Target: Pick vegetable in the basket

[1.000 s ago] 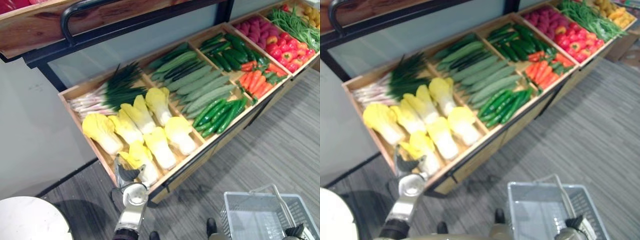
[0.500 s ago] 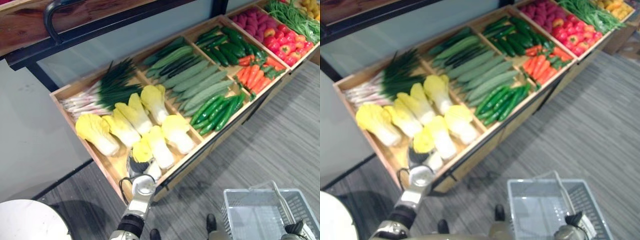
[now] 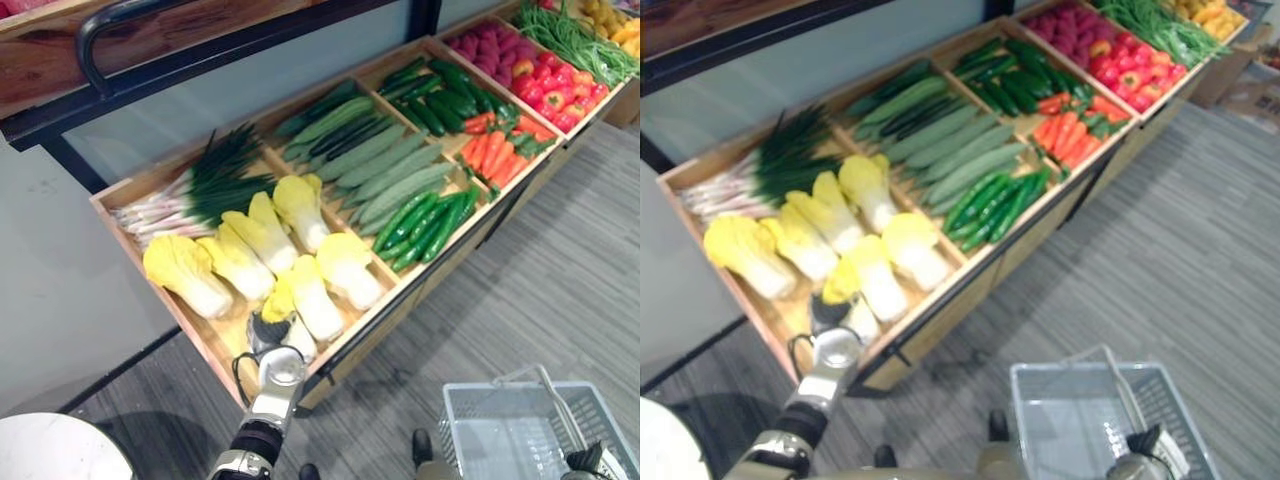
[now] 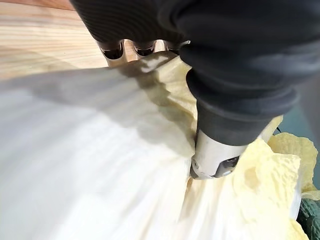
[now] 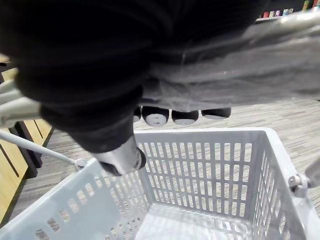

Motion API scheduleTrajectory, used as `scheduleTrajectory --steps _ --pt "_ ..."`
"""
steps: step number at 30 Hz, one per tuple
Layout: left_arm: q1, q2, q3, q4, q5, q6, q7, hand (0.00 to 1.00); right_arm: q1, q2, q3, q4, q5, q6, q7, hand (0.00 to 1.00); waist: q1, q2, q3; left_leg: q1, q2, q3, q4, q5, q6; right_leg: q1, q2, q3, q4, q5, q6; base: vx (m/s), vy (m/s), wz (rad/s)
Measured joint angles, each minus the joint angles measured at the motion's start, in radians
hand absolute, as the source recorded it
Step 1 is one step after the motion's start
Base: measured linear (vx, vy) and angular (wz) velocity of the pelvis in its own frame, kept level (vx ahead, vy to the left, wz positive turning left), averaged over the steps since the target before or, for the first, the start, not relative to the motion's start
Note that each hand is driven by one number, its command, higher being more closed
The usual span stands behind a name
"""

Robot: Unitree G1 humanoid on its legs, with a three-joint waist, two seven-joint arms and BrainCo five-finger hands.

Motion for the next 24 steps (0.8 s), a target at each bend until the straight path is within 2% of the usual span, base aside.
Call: scheduleTrajectory --steps 2,3,14,24 --pt "0.002 0.000 -0.006 0.000 0.000 0.000 -0.002 0.00 0.004 0.000 0.007 0.000 0.000 -0.003 0.000 1.00 0.000 -0.003 -0.001 0.002 0.000 -0.004 0.000 0.000 0.000 0.004 -0.001 -0.004 -0.002 0.000 0.000 0.00 -0.014 0.05" --pt "0.004 0.001 -0.013 0.000 0.000 -0.001 -0.005 1.00 0.005 0.000 0.013 0.003 0.000 -0.004 0.000 1.00 0.000 -0.004 -0.002 0.002 -0.001 -0.006 0.000 0.000 0.000 0.007 -0.001 -0.008 -0.002 0.000 0.000 0.00 -0.010 0.06" --pt "0.009 0.017 -0.019 0.000 0.000 -0.001 -0.023 1.00 0.006 0.002 0.025 0.005 0.000 -0.003 0.000 1.00 0.000 -0.002 -0.007 0.004 -0.002 -0.011 -0.007 0.001 0.001 0.012 -0.001 -0.014 -0.008 0.001 0.001 0.00 -0.003 0.01" --pt "0.010 0.021 -0.019 0.006 0.000 -0.010 -0.021 1.00 0.004 0.015 0.025 0.042 -0.001 -0.004 -0.003 1.00 0.000 -0.028 -0.022 0.010 -0.009 -0.009 -0.015 0.005 0.006 0.015 -0.007 -0.012 -0.014 0.008 0.007 0.00 0.000 0.00"
